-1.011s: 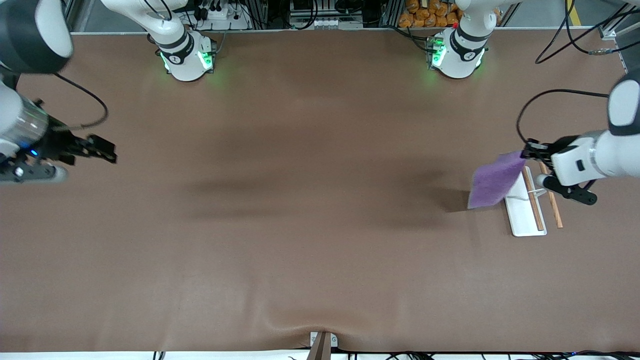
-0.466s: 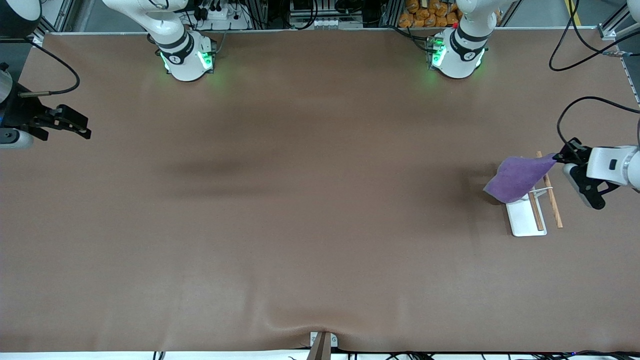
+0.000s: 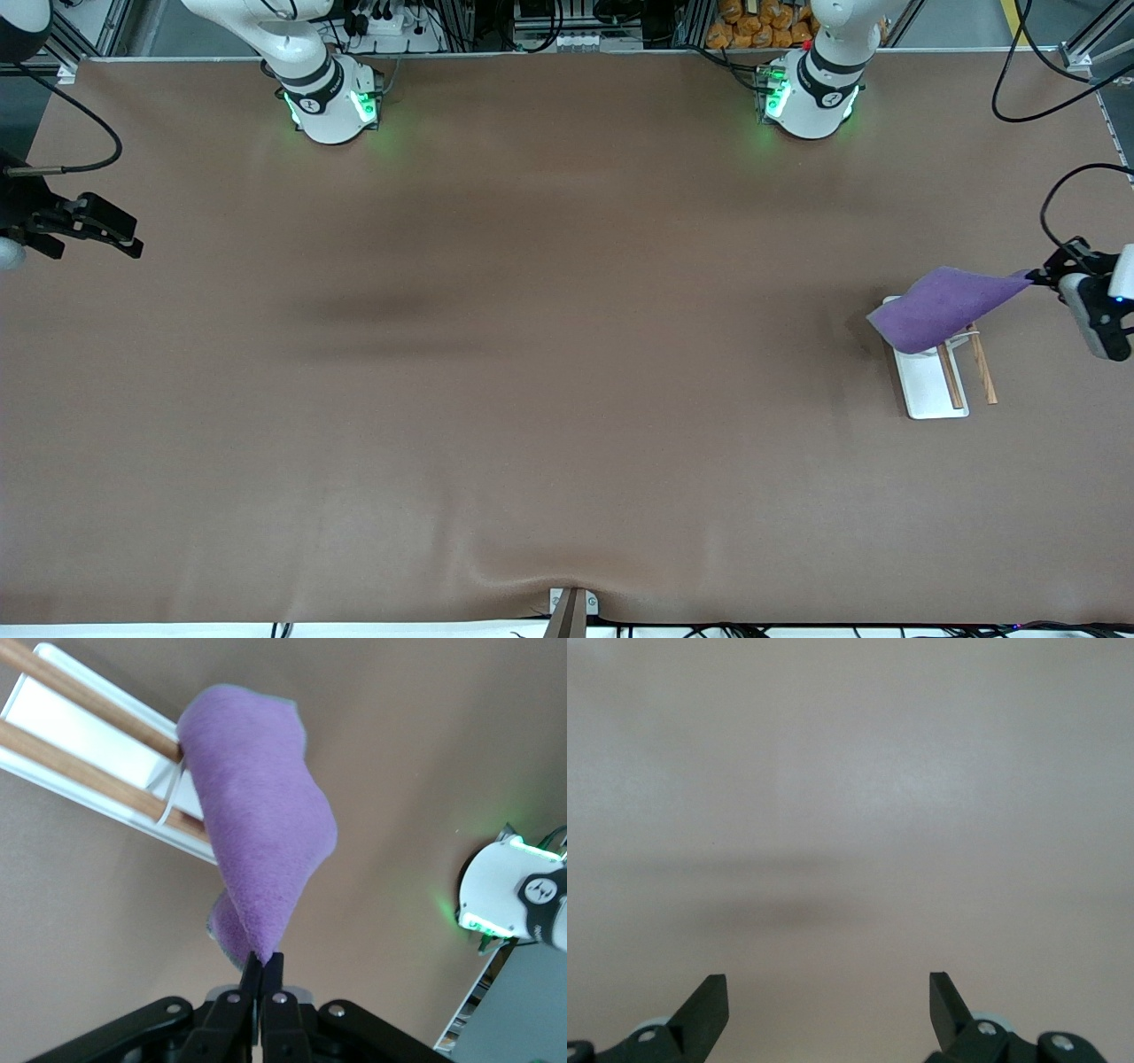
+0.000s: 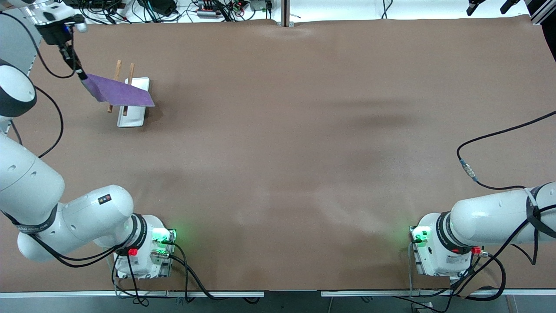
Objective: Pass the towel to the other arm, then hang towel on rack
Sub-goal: 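Drape the towel over the wooden rods of the white rack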
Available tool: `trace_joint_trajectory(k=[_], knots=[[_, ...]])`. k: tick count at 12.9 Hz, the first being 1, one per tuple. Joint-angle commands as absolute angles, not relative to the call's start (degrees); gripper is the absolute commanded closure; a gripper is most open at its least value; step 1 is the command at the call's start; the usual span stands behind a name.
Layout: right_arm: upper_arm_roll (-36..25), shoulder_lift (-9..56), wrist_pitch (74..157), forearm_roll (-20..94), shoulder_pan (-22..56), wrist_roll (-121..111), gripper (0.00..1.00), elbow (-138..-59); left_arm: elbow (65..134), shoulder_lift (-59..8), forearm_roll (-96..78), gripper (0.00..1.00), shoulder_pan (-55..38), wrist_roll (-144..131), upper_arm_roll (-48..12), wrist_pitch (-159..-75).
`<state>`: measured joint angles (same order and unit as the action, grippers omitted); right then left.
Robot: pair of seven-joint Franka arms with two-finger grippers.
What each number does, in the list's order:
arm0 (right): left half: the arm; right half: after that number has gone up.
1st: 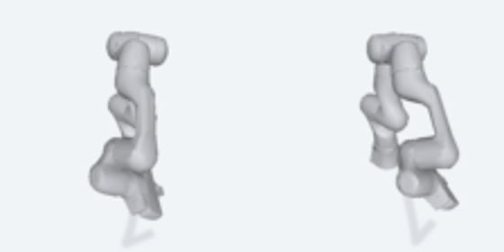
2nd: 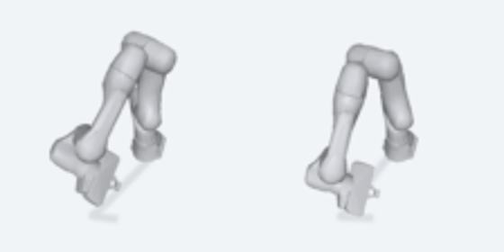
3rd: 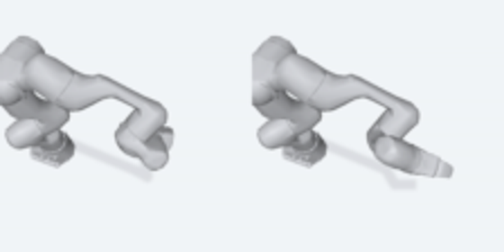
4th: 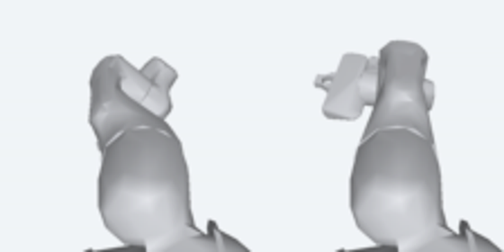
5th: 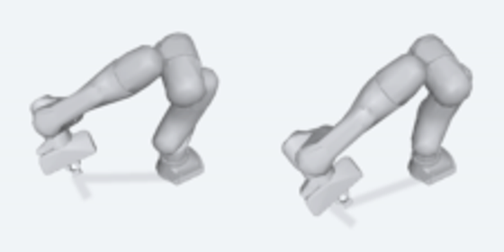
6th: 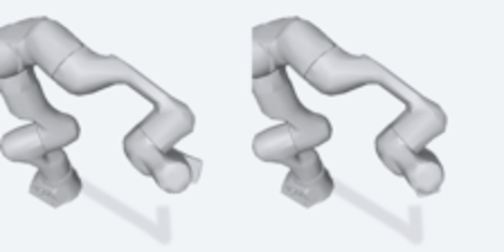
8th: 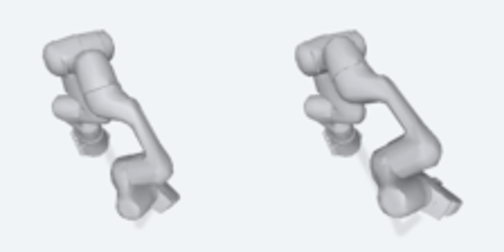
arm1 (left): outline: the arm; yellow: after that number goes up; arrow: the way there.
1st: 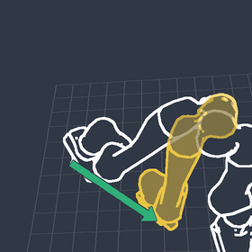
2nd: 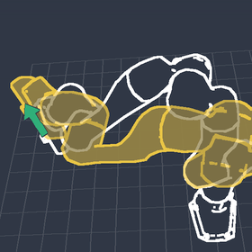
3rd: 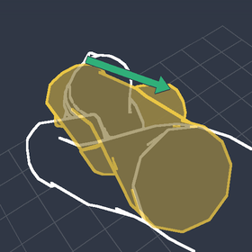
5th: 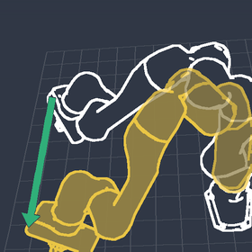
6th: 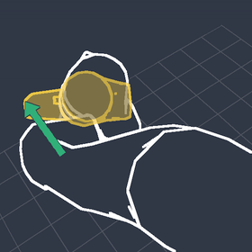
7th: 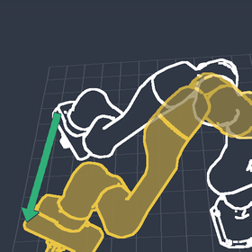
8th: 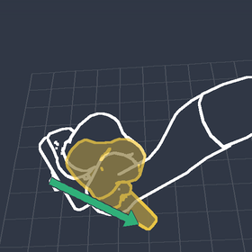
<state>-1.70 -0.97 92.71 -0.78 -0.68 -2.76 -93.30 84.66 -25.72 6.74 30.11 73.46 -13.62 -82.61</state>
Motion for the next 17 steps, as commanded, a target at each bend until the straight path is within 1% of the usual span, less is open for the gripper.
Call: trace_joint_trajectory(k=[1,4,8,10,15,17], knots=[[-0.62,0.18,91.05,-1.05,-2.02,-1.94,0.00,-90.97,79.02,-30.75,7.56,1.00,31.55,75.84,-14.41,-81.83],[-0.62,0.09,90.88,-0.97,-1.93,-1.58,0.00,-90.97,76.73,-32.78,7.56,1.00,31.73,77.69,-14.15,-82.35],[-0.62,0.09,90.79,-0.97,-2.72,-2.02,0.00,-91.06,75.50,-33.31,7.56,1.00,31.73,78.49,-13.71,-84.37],[-0.62,0.09,90.88,-0.97,-2.55,-1.94,0.00,-91.05,75.32,-33.49,7.47,1.00,31.73,78.31,-13.71,-85.60],[-0.35,-0.09,90.70,-0.97,-2.20,-1.41,0.00,-90.44,75.50,-33.83,6.94,1.00,31.38,77.96,-13.80,-92.19],[-0.18,-0.18,90.70,-0.88,-2.20,-1.32,0.00,-90.35,75.41,-34.89,6.94,1.00,31.64,77.96,-13.71,-92.37]])
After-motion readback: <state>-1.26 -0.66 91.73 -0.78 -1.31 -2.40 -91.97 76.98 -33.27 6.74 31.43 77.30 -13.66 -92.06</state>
